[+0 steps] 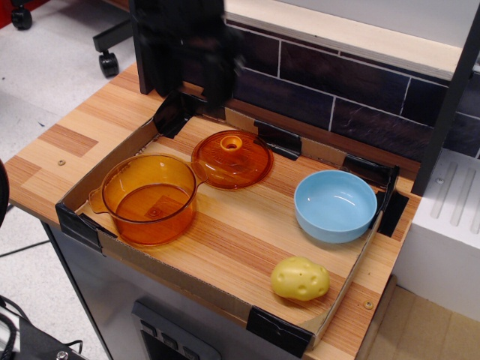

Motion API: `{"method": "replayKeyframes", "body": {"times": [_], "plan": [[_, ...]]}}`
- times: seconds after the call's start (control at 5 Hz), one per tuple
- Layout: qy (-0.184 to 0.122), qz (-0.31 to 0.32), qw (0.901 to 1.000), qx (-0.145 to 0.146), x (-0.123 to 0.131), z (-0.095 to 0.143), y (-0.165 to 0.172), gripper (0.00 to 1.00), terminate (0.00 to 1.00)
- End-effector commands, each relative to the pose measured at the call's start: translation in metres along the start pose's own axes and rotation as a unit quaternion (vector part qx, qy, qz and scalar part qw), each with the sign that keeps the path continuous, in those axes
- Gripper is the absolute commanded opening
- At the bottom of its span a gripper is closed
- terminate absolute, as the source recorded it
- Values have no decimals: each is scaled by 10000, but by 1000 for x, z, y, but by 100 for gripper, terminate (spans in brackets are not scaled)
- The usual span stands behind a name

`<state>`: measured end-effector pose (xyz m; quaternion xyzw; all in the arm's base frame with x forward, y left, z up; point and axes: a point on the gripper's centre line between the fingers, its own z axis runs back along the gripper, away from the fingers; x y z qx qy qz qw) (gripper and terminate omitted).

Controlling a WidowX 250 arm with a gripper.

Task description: Take lid off pot

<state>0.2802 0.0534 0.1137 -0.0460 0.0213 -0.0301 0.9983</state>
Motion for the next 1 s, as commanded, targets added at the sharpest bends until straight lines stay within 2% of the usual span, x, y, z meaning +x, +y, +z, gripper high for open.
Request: {"method": "replayKeyframes", "body": {"times": [0.0,0.6,0.8], "plan": [[-288,-66,9995,76,6,19,5,100,0],[-288,-66,9995,76,6,19,5,100,0],[-288,-66,9995,76,6,19,5,100,100]]}}
